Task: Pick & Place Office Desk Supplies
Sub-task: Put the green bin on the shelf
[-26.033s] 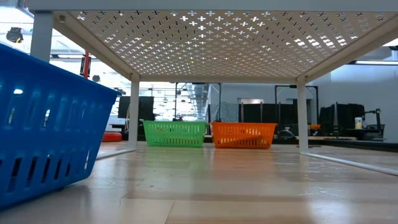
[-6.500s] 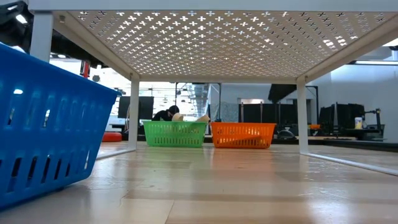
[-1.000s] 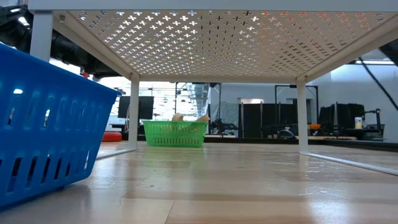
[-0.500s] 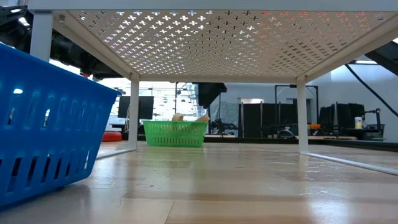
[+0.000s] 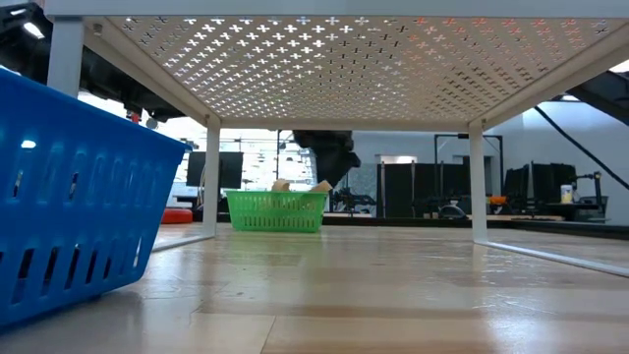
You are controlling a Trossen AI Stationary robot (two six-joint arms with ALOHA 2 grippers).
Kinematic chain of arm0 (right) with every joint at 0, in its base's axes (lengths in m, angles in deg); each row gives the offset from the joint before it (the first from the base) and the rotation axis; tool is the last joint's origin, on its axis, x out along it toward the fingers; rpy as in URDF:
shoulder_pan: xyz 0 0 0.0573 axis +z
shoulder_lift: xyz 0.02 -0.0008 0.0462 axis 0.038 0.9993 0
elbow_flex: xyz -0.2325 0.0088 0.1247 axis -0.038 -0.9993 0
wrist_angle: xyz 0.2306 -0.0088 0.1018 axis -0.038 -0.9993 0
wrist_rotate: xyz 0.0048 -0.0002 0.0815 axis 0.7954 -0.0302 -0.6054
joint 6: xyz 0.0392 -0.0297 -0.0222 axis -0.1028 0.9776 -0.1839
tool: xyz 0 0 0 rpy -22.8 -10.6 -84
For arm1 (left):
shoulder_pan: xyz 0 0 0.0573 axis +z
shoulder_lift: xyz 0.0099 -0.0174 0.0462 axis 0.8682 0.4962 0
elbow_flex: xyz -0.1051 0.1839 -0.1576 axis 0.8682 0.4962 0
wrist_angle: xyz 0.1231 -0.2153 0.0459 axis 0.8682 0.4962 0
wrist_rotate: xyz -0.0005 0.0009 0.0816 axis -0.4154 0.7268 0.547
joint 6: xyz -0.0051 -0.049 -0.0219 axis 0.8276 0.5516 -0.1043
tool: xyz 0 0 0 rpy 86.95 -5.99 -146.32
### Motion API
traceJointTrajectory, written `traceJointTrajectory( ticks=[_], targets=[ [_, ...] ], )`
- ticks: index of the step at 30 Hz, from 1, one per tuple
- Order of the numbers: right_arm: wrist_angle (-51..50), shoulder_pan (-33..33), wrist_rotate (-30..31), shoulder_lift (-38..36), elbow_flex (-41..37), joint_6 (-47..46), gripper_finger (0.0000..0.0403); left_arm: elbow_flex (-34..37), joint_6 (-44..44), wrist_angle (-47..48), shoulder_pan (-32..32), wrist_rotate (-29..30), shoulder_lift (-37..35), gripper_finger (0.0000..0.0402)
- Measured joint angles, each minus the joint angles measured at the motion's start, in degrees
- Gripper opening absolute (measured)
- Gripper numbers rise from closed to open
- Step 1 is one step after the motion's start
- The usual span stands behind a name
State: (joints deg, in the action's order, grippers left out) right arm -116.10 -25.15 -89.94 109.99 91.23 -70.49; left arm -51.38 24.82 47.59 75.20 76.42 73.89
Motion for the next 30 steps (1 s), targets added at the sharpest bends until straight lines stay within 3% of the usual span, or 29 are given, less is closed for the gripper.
traceJointTrajectory(
  ticks=[11,15,20,27,30],
  targets=[
    [-0.3,-1.4,-3.1,3.0,-0.1,2.2,0.0152,0.0,0.0,-0.4,-1.1,0.1,0.0,0.0149],
    [-0.1,-1.3,-3.2,2.7,0.1,2.8,0.0113,0.0,0.2,-0.4,-1.4,0.1,0.0,0.0149],
    [0.7,-1.3,-3.4,2.7,0.0,5.1,0.0018,0.0,1.4,-0.4,-1.5,0.1,0.0,0.0149],
    [-0.6,-1.3,-3.1,2.1,0.0,6.2,0.0007,0.0,2.0,-0.4,-1.5,0.1,0.0,0.0149],
    [-0.5,-1.3,0.3,-0.2,0.0,6.9,0.0005,0.0,2.8,-0.3,-1.5,0.1,0.0,0.0149]
  ],
)
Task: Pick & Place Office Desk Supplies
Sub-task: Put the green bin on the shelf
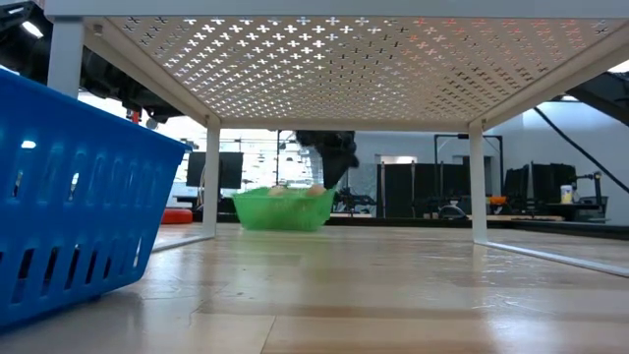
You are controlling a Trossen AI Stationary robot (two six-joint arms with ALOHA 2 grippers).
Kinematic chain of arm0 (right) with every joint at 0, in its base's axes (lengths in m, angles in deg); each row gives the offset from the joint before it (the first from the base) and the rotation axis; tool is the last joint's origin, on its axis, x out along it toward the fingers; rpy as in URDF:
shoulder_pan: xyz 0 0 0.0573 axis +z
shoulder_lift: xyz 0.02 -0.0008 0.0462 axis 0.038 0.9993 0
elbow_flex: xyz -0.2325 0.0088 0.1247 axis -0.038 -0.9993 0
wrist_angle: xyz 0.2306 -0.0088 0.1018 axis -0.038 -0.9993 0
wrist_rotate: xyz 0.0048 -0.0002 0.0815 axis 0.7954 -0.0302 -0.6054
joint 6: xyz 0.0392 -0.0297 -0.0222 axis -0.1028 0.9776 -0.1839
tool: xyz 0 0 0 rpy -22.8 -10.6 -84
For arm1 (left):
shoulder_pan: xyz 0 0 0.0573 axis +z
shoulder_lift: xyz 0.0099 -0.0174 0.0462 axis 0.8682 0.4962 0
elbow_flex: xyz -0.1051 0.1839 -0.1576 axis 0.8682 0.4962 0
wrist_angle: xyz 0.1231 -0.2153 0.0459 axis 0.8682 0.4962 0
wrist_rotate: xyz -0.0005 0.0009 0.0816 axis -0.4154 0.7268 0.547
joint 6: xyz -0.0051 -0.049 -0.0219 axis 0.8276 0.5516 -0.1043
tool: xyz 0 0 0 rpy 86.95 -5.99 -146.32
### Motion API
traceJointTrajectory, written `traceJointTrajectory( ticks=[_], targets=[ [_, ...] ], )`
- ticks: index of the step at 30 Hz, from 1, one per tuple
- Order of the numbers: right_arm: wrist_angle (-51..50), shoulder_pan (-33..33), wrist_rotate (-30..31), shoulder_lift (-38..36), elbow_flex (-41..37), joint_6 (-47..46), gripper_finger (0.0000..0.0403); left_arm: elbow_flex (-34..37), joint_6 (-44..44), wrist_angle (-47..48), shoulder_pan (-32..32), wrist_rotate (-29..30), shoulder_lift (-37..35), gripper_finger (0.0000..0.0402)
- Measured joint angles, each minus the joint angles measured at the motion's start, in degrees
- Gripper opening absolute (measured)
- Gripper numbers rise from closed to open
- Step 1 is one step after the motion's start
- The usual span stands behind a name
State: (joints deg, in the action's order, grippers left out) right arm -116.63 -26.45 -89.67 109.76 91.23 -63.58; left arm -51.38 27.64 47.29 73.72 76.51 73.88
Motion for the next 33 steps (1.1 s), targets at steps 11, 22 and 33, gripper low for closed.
traceJointTrajectory(
  ticks=[11,22,33],
  targets=[
    [-5.7,-2.7,0.8,-13.2,0.0,4.0,0.0001,0.0,1.5,0.8,0.0,0.0,0.0,0.0149],
    [-10.3,-3.2,-13.9,-22.8,0.0,4.1,0.0,0.0,1.6,1.4,0.0,0.0,0.0,0.0149],
    [-16.0,6.7,-21.6,-22.9,0.0,2.7,0.0,0.0,1.7,1.5,-0.2,-1.6,0.0,0.0149]
  ],
)
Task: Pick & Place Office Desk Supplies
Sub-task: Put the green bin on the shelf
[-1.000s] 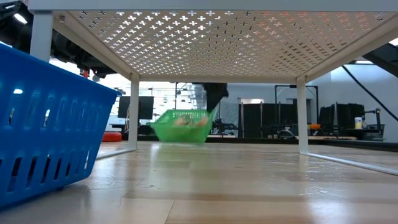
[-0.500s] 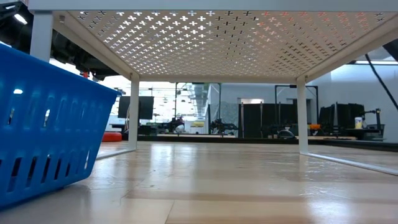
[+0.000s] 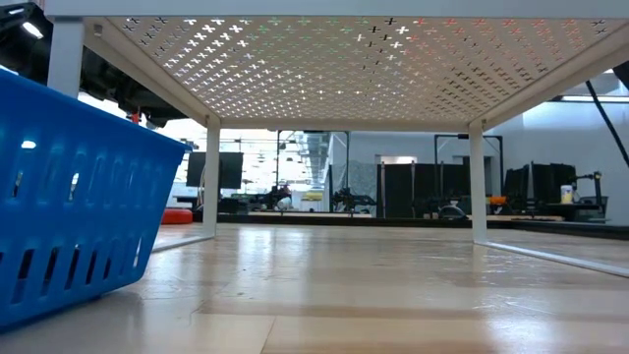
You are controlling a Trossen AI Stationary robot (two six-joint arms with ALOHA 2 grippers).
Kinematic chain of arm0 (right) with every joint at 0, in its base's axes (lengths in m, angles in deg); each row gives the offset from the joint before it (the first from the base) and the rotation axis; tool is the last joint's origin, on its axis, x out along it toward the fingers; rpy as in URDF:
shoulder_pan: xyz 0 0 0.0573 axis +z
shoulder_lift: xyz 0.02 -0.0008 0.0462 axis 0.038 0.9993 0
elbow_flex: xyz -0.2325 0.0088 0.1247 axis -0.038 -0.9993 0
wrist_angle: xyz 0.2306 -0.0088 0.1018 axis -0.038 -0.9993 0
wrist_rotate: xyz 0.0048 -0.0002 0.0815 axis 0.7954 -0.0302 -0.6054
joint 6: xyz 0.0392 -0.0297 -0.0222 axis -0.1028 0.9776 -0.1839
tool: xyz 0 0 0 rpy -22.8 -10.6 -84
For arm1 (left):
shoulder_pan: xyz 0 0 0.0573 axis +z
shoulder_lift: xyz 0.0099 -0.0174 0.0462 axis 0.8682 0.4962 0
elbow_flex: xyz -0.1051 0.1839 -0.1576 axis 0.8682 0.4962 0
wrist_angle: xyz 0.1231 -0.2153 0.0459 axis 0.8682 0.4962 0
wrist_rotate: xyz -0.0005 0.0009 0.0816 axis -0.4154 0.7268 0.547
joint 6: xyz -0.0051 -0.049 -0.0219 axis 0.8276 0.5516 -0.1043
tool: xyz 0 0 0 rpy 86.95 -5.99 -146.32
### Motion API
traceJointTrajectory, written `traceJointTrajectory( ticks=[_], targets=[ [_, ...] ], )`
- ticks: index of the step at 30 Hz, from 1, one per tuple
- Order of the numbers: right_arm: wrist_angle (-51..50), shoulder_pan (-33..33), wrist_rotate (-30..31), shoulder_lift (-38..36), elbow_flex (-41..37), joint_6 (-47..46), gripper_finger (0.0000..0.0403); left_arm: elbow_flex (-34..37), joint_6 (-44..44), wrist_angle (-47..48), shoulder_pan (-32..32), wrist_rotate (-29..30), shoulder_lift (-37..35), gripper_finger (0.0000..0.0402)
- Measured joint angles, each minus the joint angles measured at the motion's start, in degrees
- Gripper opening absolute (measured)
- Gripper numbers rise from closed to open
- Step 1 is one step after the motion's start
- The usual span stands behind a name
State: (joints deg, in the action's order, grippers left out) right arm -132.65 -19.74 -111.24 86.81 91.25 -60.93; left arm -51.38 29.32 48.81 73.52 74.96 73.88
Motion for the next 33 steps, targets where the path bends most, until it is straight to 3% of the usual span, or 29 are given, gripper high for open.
traceJointTrajectory(
  ticks=[5,10,18,33],
  targets=[
    [0.0,4.1,-5.1,0.0,0.0,-5.3,0.0,0.0,0.0,0.1,-1.9,0.0,0.0,0.0149],
    [0.0,8.3,-6.5,0.5,-0.3,-9.2,0.0,0.0,0.0,0.2,-4.0,0.0,0.0,0.0149],
    [5.6,14.2,-8.3,0.6,-8.1,-10.7,0.0,0.0,0.0,0.3,-6.9,0.0,0.0,0.0149],
    [12.2,9.9,-10.7,0.6,-15.5,-11.0,0.0,0.0,1.0,0.2,-10.7,0.5,0.0,0.0149]
  ],
)
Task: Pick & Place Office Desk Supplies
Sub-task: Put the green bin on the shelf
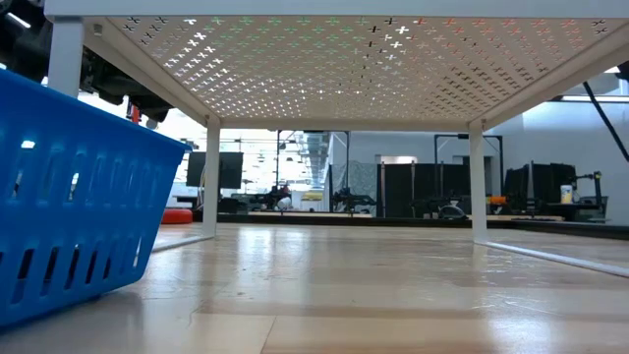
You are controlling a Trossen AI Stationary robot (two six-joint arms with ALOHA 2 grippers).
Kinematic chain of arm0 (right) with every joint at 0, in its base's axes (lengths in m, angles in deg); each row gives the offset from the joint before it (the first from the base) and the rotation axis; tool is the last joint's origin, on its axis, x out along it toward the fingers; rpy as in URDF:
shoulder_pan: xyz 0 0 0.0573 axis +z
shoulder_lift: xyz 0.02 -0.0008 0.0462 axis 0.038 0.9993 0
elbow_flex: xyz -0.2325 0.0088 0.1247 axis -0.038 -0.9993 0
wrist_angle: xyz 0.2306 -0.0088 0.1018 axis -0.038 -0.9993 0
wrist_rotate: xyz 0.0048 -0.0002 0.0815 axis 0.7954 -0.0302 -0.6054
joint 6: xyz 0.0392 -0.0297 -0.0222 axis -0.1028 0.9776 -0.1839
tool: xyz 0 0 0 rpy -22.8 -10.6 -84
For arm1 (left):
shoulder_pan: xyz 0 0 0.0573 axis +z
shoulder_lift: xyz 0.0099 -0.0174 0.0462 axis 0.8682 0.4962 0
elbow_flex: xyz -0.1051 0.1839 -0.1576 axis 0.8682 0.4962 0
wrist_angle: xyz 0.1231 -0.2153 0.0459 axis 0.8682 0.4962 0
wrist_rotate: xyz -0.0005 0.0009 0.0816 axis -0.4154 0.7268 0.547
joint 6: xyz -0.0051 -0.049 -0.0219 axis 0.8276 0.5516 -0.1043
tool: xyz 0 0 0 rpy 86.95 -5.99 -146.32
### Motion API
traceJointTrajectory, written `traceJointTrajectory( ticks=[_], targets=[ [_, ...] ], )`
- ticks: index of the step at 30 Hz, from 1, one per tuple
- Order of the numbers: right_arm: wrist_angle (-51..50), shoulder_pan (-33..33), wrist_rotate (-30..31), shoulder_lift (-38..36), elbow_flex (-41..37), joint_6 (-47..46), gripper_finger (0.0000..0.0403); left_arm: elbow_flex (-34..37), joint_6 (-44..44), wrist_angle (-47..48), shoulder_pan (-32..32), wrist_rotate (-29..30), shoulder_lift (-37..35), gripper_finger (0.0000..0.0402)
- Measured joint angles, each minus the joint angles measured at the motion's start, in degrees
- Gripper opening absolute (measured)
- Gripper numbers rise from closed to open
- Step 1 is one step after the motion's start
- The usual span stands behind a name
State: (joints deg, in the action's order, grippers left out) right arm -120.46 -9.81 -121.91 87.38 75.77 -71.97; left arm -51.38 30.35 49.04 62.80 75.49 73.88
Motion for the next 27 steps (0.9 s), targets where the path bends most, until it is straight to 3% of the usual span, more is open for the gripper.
traceJointTrajectory(
  ticks=[27],
  targets=[
    [-1.5,1.5,0.8,0.0,-1.8,3.2,0.0,0.0,0.3,0.2,-0.1,0.0,0.0,0.0149]
  ],
)
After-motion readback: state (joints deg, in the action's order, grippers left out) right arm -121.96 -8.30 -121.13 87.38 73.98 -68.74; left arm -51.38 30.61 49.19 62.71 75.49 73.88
